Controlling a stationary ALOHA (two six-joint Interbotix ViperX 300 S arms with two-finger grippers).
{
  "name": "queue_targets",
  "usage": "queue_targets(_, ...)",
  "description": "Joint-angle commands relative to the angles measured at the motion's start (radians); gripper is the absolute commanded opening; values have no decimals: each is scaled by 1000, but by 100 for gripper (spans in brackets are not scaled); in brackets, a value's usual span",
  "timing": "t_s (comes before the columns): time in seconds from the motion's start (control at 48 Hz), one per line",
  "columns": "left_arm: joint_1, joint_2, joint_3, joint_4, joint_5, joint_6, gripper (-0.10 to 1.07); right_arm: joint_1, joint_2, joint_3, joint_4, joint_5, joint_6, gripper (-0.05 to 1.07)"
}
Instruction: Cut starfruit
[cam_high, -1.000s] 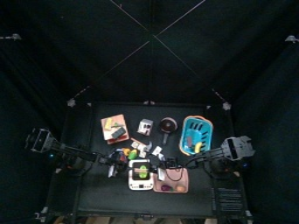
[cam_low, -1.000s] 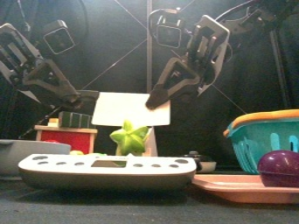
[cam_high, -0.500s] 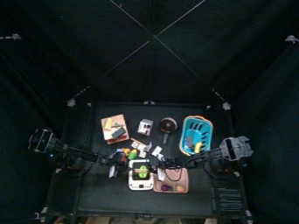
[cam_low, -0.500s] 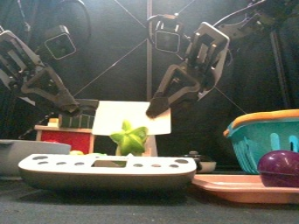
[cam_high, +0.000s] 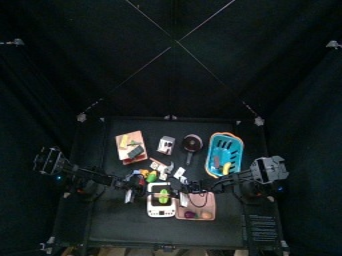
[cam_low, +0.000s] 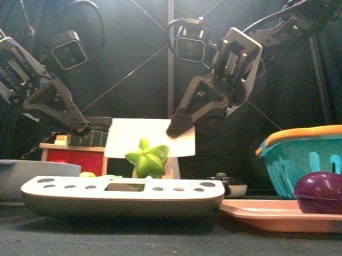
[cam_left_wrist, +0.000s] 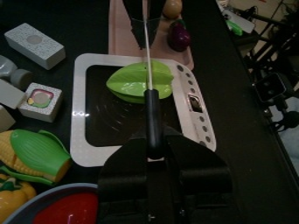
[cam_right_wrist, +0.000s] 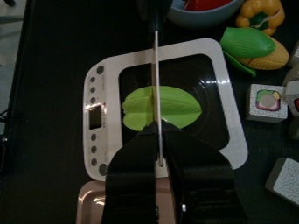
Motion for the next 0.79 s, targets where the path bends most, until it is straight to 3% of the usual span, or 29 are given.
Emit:
queue_targets(0.0, 0, 9, -14, -2, 2, 0, 29, -2, -14, -21, 2, -2, -3, 28)
queue_targets(0.771, 5, 38, -28, 2, 2, 2, 29, -2, 2, -28, 2, -2, -3, 28)
